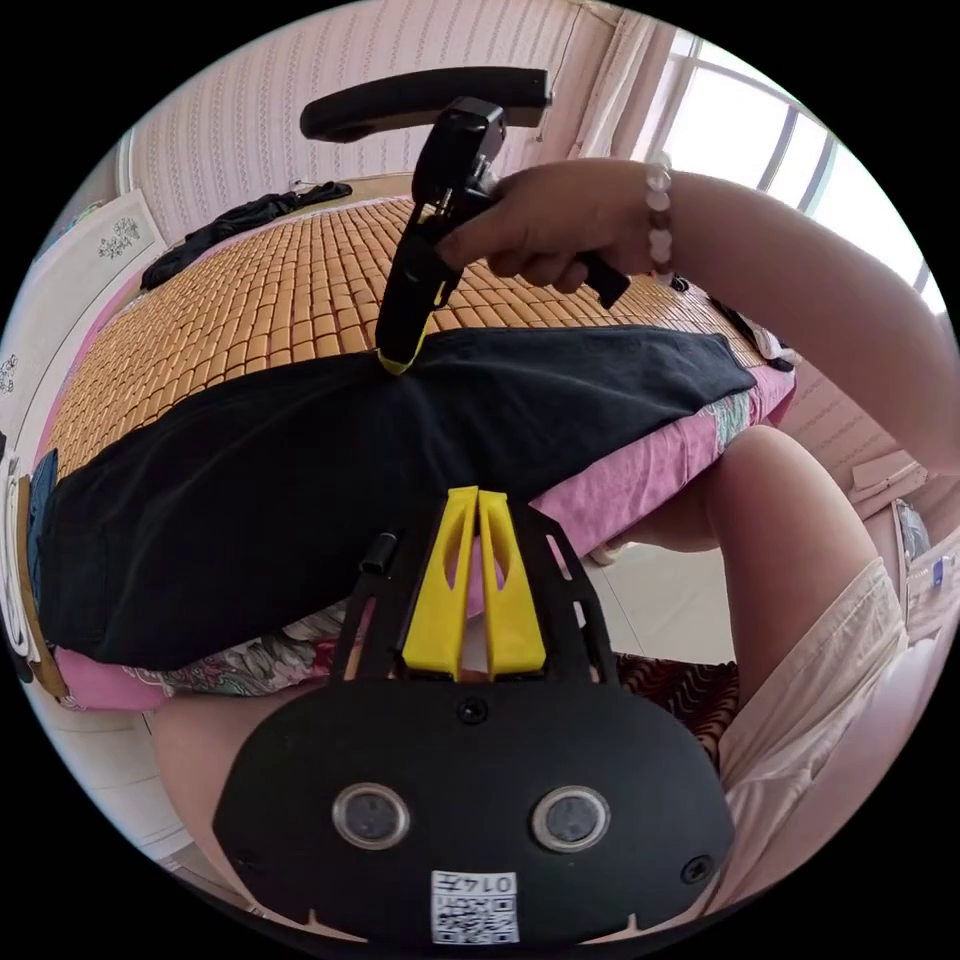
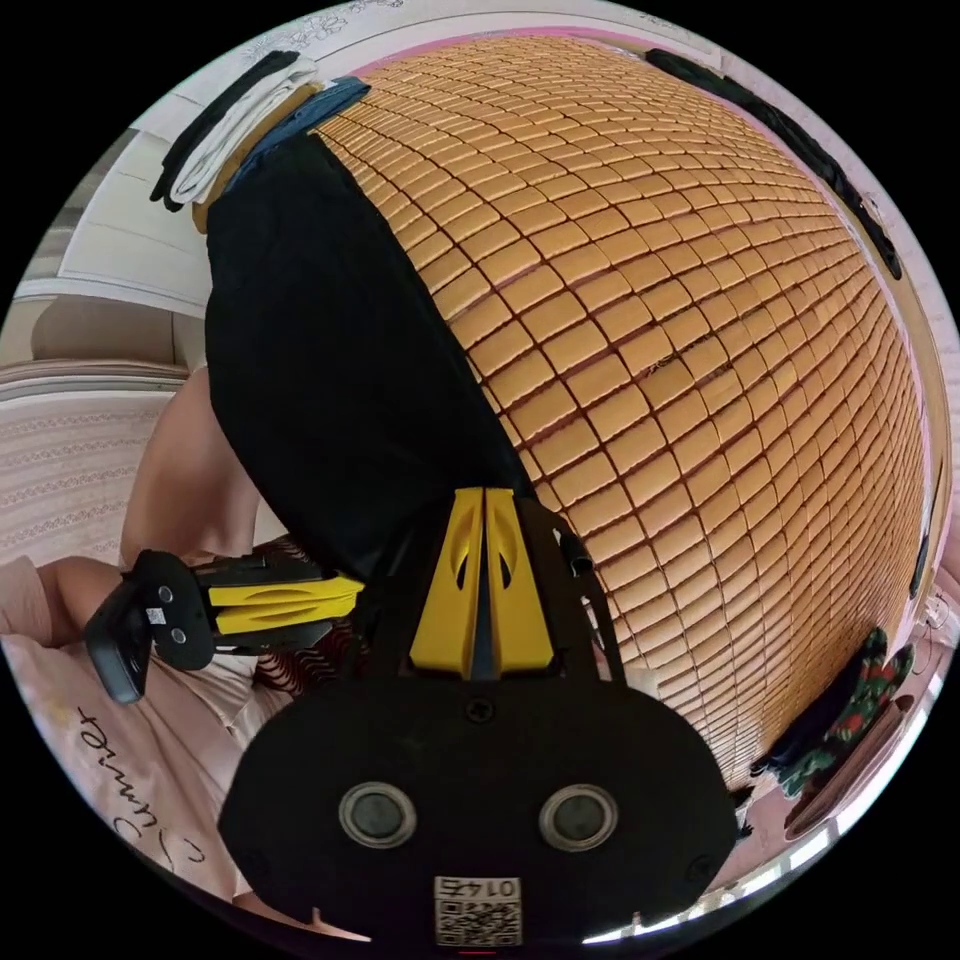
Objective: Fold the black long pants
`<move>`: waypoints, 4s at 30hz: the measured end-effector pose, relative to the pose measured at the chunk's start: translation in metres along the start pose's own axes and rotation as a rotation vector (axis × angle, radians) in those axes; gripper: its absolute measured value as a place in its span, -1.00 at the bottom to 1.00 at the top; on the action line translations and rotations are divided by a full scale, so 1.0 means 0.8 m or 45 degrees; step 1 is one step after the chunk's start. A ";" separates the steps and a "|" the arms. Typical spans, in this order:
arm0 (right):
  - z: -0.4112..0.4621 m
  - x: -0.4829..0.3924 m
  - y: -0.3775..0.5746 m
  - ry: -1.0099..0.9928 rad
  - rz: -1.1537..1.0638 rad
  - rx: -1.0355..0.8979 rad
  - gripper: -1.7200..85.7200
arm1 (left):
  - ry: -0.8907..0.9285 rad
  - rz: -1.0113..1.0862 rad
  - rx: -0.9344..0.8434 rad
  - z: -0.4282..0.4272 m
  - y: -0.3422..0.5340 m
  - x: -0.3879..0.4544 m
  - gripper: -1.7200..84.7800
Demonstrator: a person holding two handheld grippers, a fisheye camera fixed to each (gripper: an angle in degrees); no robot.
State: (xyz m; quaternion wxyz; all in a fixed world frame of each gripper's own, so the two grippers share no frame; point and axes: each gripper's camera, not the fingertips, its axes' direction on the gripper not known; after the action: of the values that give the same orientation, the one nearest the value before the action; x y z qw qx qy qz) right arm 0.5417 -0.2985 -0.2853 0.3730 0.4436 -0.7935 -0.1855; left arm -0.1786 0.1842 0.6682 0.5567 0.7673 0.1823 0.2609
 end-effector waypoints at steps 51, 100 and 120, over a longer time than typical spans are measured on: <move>0.039 0.180 0.646 0.160 1.628 0.568 -0.70 | 0.060 0.016 -0.057 -0.038 -0.035 0.040 -0.84; -0.016 -0.132 0.247 -0.427 0.022 0.651 -0.78 | -0.116 -1.027 0.406 -0.299 0.072 -0.425 -0.77; 0.025 -0.013 0.330 -0.181 0.601 0.503 -0.81 | -0.111 -0.202 0.633 -0.360 -0.031 -0.274 -0.97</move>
State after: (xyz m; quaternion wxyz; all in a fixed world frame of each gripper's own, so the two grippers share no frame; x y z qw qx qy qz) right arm 0.3804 -0.1485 -0.1377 0.2562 0.2971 -0.9193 0.0334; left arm -0.5265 0.2855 0.6718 0.3771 0.8744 0.2762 0.1302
